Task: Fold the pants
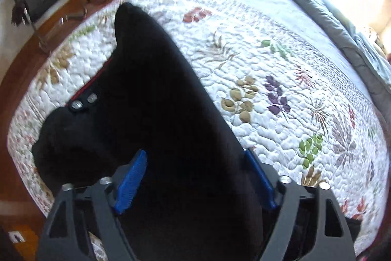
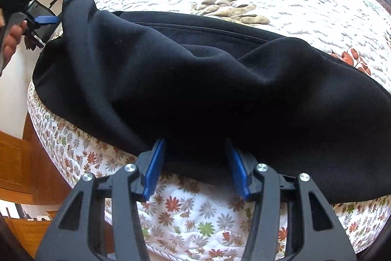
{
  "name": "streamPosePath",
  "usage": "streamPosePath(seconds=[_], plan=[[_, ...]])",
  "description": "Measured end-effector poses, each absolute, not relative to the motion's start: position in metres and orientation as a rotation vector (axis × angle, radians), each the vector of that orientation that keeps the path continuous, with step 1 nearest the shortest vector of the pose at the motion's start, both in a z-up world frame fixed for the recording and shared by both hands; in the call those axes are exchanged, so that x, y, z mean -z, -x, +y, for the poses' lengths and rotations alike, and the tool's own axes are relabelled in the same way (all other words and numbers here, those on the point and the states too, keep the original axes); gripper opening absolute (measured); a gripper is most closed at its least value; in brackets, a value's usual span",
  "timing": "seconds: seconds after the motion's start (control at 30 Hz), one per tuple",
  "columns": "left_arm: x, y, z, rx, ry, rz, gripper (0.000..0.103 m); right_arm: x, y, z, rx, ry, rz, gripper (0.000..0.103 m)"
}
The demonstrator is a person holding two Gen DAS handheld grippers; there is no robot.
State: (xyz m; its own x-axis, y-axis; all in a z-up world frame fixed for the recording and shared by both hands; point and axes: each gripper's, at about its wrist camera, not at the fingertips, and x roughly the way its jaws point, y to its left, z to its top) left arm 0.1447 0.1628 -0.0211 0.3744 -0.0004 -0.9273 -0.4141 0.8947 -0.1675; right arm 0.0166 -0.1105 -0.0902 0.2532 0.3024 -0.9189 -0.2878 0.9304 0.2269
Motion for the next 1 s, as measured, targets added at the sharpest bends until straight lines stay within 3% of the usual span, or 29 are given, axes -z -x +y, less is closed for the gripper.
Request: streamPosePath(seconds=[0.07,0.17,0.47,0.8,0.9,0.93,1.0], plan=[[0.031,-0.144,0.166,-0.214,0.491,1.188,0.016,0.090,-0.018,-0.113,-0.411,-0.033,1.255,0.051],[0.026,-0.128,0.164,-0.191,0.469,1.116,0.008,0.090,-0.021,-0.117,-0.425,-0.065,1.261,0.051],[0.005,0.005,0.183,-0.273,0.476,0.821,0.007,0.086,-0.024,-0.122,-0.455,-0.106,1.262,0.053],[0.084,0.038,0.198,-0.301,0.541,0.902,0.013,0.081,-0.027,-0.116,-0.473,-0.065,1.266,0.058],[0.063,0.043,0.202,-0.319,0.555,0.899,0.029,0.072,-0.027,-0.119,-0.481,-0.047,1.262,0.058],[0.055,0.047,0.205,-0.325,0.555,0.890,0.044,0.067,-0.026,-0.120,-0.497,-0.047,1.255,0.058],[0.036,0.058,0.206,-0.352,0.547,0.839,0.050,0.054,-0.025,-0.122,-0.522,-0.045,1.228,0.059]])
